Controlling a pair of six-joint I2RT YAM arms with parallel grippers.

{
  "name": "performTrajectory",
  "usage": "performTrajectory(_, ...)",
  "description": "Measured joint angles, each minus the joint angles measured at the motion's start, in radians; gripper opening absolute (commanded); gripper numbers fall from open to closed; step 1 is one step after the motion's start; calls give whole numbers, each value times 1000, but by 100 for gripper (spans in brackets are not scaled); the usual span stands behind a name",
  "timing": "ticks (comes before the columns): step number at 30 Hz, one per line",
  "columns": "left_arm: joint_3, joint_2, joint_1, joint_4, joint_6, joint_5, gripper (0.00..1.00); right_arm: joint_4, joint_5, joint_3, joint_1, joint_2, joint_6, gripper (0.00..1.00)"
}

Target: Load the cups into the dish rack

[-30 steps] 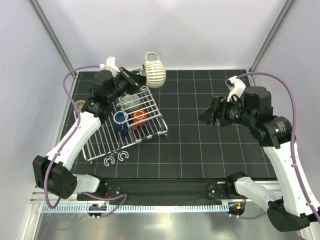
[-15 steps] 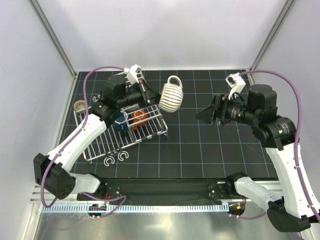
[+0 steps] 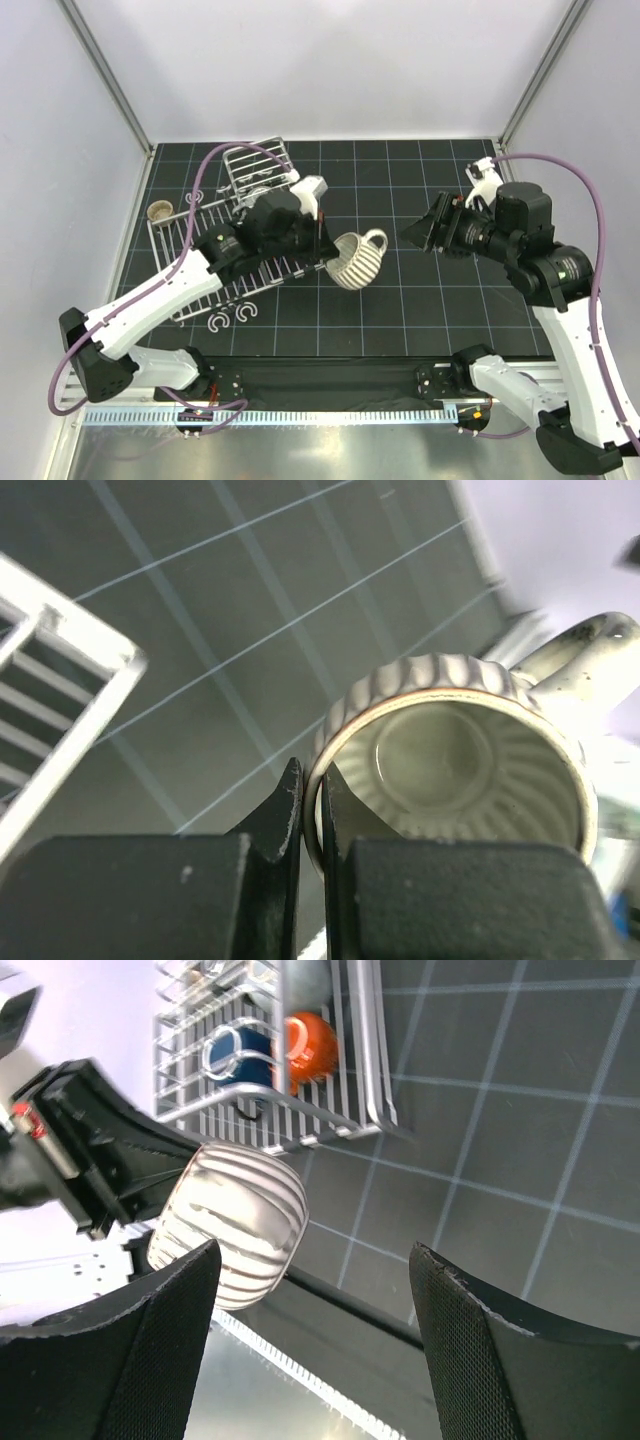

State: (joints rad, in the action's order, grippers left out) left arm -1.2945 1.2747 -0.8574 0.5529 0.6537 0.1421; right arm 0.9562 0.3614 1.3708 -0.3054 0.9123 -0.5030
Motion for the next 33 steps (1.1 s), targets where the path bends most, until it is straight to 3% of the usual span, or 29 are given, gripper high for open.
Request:
performTrajectory(6, 1, 21, -158, 93, -129, -272, 0, 81, -72, -53, 0, -75, -18, 77)
performTrajectory(11, 7, 126, -236, 95, -204, -406, 0, 124, -86, -139, 0, -128, -55, 76)
performTrajectory(19, 30, 326, -294, 77, -285, -464, 0, 141, -37, -283, 0, -124, -86, 76)
performTrajectory(33, 163, 380, -306, -7, -324, -481, 0, 143, -11, -318, 0, -86, -57, 76)
